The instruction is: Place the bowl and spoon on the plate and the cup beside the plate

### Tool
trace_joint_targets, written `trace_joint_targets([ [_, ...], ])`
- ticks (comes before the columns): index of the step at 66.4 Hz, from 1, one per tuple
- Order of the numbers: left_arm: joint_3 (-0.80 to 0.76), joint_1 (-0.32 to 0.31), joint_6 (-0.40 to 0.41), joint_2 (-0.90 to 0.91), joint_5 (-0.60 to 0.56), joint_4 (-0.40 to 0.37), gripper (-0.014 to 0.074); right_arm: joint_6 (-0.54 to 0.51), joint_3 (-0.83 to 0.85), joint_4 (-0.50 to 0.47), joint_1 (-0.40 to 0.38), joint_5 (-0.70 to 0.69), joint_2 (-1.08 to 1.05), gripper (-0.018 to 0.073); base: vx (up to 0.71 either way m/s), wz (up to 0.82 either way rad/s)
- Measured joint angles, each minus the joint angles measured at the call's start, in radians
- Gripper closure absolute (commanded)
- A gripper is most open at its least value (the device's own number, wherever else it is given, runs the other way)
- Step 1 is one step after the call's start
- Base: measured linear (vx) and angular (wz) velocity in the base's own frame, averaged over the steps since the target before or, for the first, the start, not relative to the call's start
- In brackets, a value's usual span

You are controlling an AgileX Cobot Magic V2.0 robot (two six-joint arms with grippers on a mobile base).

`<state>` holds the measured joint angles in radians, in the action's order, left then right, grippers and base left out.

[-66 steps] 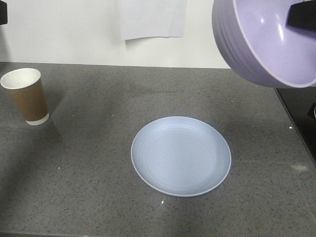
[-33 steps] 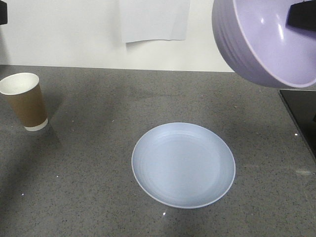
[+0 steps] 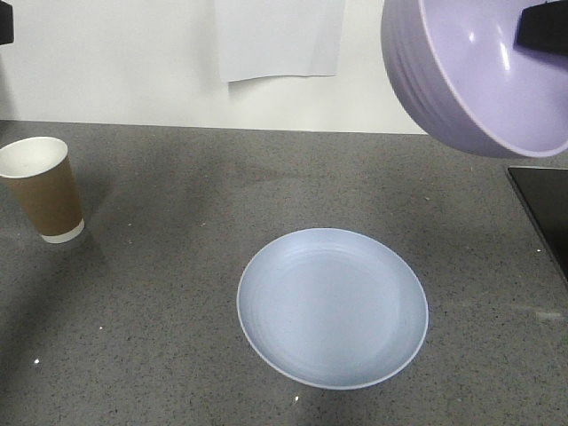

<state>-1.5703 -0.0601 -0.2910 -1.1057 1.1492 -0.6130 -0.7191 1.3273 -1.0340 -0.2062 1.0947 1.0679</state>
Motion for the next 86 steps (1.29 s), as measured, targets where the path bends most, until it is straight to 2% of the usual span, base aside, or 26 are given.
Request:
trace_joint_targets([
  [86,0.0,0.0,0.0,0.001,0.0,-0.001,0.0603,0.0,0.0,0.0,0.0,0.0,0.0,0.0565,0.0,0.0],
])
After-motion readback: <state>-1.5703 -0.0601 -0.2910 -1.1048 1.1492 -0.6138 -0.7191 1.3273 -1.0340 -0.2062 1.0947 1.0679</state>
